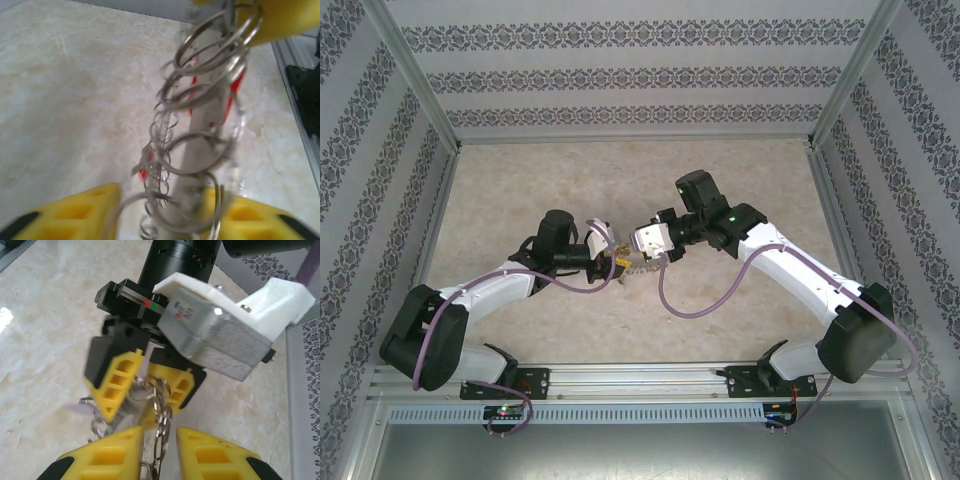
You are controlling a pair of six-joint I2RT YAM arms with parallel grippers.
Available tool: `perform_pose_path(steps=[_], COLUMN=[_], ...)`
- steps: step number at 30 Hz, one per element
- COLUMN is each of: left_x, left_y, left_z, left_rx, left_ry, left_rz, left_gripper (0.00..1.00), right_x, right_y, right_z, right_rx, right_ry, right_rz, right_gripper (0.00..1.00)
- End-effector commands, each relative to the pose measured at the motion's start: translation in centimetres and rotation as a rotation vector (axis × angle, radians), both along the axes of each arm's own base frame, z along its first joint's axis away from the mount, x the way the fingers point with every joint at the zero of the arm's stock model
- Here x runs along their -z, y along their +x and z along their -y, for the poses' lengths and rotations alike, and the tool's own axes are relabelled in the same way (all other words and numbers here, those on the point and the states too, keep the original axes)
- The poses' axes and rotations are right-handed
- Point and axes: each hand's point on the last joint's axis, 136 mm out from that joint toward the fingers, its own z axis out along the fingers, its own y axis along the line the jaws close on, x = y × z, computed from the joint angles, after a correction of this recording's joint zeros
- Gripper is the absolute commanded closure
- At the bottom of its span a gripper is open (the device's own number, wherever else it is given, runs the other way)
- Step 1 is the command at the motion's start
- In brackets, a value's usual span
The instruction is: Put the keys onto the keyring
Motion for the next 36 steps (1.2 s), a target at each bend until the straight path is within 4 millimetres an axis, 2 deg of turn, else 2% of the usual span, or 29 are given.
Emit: perform_pose_path(steps=[1, 4, 7, 9, 14, 19, 25, 30, 32, 36], left_x=[-1.3, -1.6, -2.2, -2.6, -3.3, -3.4, -3.4, -4.5, -4.9, -5.7], left_y=[0.8, 0.9, 1.6, 1.9, 2.1, 2.8, 2.7, 2.9, 2.6, 2.1], left_z=[0.0, -0.6, -1.3, -1.9, -2.8, -3.9, -4.5, -5.0, -5.0, -4.9], left_rx=[-0.033, -0.07, -0.135, -0.167, -0.194, -0.249, -0.231, -0.219, -0.191, -0.149], left_ry=[-0.008, 0.013, 0.049, 0.093, 0.175, 0.288, 0.406, 0.463, 0.481, 0.503], left_rz=[0.101, 0.132, 0.172, 0.211, 0.265, 0.326, 0.428, 0.521, 0.559, 0.683], left_gripper=[0.82, 0.99, 1.0, 1.0, 1.0, 1.0, 1.0, 1.0, 1.0, 1.0], right_x=[-1.4, -1.1, -0.6, -0.4, -0.9, -1.8, -3.7, -5.5, -5.5, -3.8], right_y=[0.0, 0.0, 0.0, -0.1, -0.5, -0.7, -0.6, 0.3, 0.5, 1.2], right_z=[-0.2, 0.0, 0.2, 0.3, 0.2, 0.3, 0.3, -0.1, -0.7, -1.6], right_rx=[-0.014, -0.004, 0.014, 0.025, 0.05, 0.07, 0.098, 0.137, 0.145, 0.175], right_ry=[0.025, 0.015, 0.003, 0.004, 0.04, 0.066, 0.114, 0.157, 0.161, 0.11], right_rz=[0.026, 0.024, 0.004, -0.014, -0.058, -0.084, -0.108, -0.142, -0.164, -0.259], right_gripper=[1.0, 1.0, 1.0, 0.86, 0.66, 0.54, 0.49, 0.48, 0.49, 0.47])
